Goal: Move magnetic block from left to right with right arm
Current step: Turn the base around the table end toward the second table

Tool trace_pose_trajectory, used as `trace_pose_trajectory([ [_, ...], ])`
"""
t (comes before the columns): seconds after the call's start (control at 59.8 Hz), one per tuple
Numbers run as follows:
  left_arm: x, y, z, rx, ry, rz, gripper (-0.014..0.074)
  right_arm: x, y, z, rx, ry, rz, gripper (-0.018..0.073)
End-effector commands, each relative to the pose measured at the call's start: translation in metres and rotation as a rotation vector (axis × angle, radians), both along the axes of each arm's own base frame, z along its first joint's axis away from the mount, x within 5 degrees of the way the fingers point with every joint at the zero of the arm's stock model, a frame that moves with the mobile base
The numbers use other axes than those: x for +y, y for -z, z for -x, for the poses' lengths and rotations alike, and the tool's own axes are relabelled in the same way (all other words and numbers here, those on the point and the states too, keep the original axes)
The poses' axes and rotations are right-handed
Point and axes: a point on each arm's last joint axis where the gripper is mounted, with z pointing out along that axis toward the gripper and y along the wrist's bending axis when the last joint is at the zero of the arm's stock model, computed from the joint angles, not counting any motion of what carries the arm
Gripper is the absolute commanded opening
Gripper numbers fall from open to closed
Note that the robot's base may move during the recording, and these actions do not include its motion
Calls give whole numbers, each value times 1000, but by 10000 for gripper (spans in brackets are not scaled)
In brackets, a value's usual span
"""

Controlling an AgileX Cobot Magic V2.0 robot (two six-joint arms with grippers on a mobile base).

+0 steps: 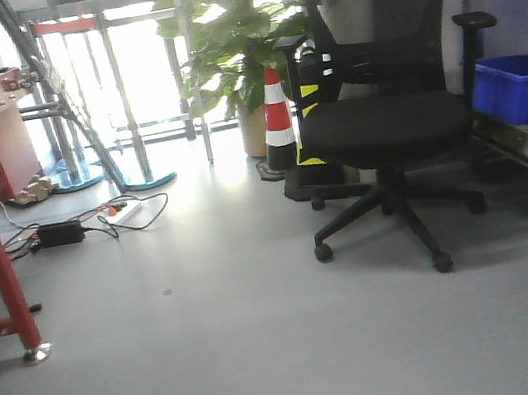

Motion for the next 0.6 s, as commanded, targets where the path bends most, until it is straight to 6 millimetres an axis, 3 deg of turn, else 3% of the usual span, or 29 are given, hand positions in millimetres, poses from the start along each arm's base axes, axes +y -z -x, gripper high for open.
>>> trace_pose_trajectory([
  [0.0,0,-6,2,-96,-2,6,-116,0,-16,1,-113,-5,-9,256],
  [0.585,0,-6,1,-94,-2,6,-116,0,-16,1,-110,-5,-8,256],
])
